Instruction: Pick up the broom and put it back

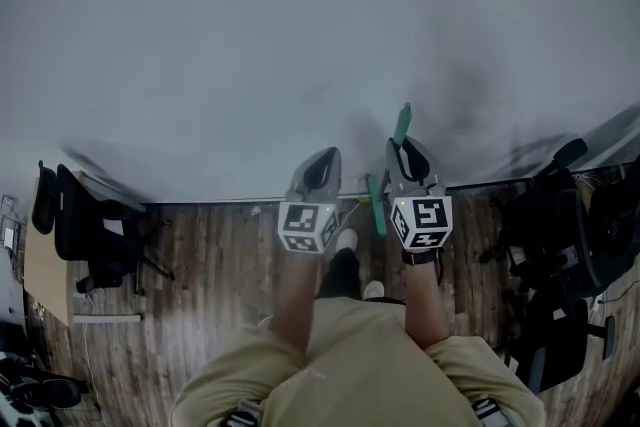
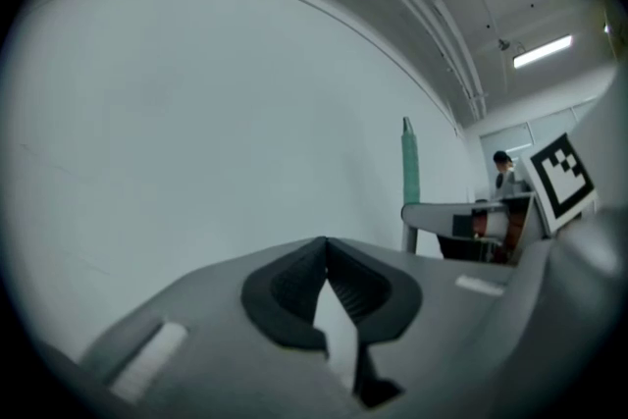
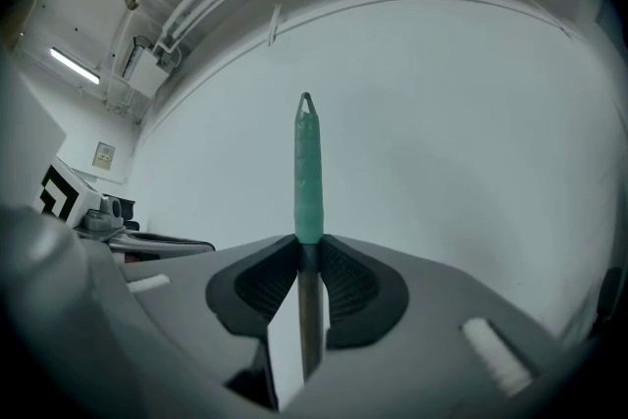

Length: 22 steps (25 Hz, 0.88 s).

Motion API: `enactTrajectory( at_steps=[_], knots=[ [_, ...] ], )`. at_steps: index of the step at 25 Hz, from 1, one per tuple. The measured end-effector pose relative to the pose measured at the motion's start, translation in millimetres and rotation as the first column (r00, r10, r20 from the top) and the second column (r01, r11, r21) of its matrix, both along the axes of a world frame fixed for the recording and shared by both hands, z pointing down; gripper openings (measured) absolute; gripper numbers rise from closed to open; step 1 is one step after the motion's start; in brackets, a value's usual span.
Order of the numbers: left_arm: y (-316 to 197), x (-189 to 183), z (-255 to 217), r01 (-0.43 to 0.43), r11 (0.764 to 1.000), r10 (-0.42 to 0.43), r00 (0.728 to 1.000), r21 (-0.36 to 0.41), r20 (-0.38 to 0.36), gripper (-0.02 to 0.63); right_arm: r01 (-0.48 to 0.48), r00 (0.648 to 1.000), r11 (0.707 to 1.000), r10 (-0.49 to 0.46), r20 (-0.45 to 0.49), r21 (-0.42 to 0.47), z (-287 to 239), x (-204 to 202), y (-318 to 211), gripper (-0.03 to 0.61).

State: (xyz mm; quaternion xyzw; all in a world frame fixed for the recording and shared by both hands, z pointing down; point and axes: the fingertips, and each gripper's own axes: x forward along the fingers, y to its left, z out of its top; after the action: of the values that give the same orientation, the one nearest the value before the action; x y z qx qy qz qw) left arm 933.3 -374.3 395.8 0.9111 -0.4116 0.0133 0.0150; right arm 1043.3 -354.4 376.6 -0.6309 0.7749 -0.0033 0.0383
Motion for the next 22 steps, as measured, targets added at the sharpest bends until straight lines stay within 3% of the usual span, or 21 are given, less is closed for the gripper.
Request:
enactTrajectory(
  at_steps=[7, 12, 16, 22],
  knots=[
    [-0.8, -51.1, -12.5, 0.106, 0.994, -0.106, 0.994, 0.012, -0.026, 0.002, 0.139, 0.990, 0.990, -0.139, 0.024, 0.013, -5.4, -49.8, -9.2, 0.080],
    [-17.6, -118.7, -37.2, 0.209, 0.977, -0.207, 0.977, 0.031, -0.051, 0.002, 0.273, 0.958, 0.961, -0.276, 0.075, 0.051, -33.4, -113.3, -23.8, 0.080],
    [-31.7, -181.9, -61.0, 0.313, 0.948, -0.309, 0.949, 0.060, -0.068, 0.002, 0.359, 0.929, 0.930, -0.364, 0.069, 0.076, -56.1, -164.9, -42.3, 0.080],
    [-28.7, -299.4, -78.8, 0.466, 0.882, -0.458, 0.883, 0.069, -0.102, 0.002, 0.496, 0.867, 0.864, -0.498, -0.007, 0.089, -73.1, -272.8, -51.3, 0.081]
  ],
)
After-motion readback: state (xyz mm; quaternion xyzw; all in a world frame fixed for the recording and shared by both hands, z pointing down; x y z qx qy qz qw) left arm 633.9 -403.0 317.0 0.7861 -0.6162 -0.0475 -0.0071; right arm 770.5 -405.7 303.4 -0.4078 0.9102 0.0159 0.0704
